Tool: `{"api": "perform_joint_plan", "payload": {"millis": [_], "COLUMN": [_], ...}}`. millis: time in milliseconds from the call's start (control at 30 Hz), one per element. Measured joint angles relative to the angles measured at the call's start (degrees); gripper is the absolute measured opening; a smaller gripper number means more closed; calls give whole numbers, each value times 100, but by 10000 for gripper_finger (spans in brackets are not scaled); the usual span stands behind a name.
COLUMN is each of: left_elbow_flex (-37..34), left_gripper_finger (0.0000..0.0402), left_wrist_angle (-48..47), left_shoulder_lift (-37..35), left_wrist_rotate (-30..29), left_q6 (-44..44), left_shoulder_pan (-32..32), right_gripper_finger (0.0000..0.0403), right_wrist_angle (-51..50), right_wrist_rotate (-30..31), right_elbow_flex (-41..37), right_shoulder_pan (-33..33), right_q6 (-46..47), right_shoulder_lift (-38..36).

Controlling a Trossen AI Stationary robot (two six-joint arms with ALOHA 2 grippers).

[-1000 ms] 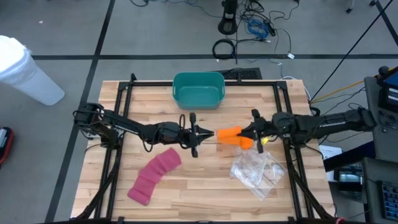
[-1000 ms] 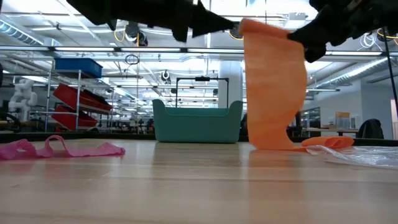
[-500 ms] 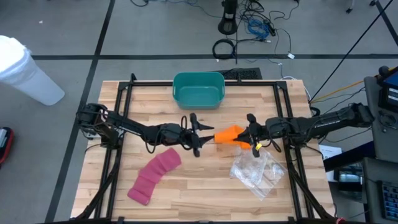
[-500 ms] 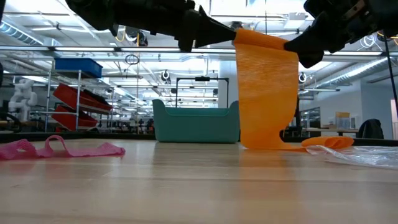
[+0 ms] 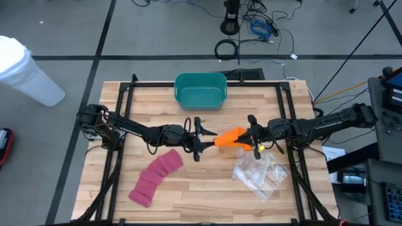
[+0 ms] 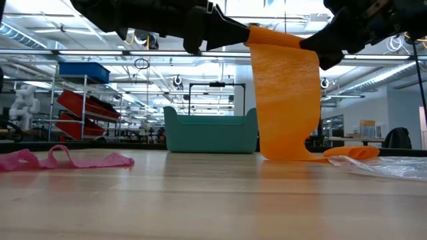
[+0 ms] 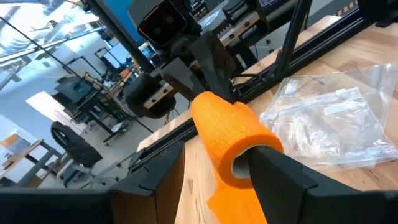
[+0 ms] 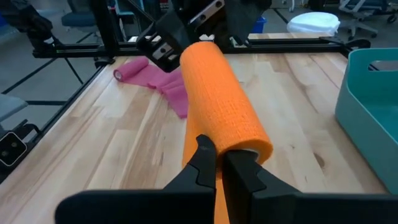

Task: Roll bandage
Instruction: Roll the orange bandage

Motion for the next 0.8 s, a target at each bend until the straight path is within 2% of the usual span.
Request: {"api": "perform_joint_plan", "payload": {"millis": [167, 300, 533, 700, 800], "left_elbow_flex": [-7, -7, -7, -4, -2], "left_gripper_finger": [158, 124, 59, 18, 9], "left_wrist_angle": [-45, -55, -10, -8, 5], "left_shoulder_lift": [-4, -4, -20, -22, -24], "left_wrist_rotate": [2, -52, -743, -756, -745], "left_q6": [92, 95, 97, 93, -9], "left_shoulder_pan": [-2, 0, 10, 7, 9], "right_gripper_finger": [1, 1, 1, 0, 1], "right_wrist_angle": [285, 285, 373, 444, 496], "right_wrist_rotate": [71, 494, 912, 1033, 1039], "right_elbow_flex": [-9, -9, -9, -9, -9], "right_shoulder_pan": [16, 135, 483, 623, 700], "right_q6": [70, 85, 199, 205, 281], "right_shoulder_lift": [216, 245, 145, 134, 134]}}
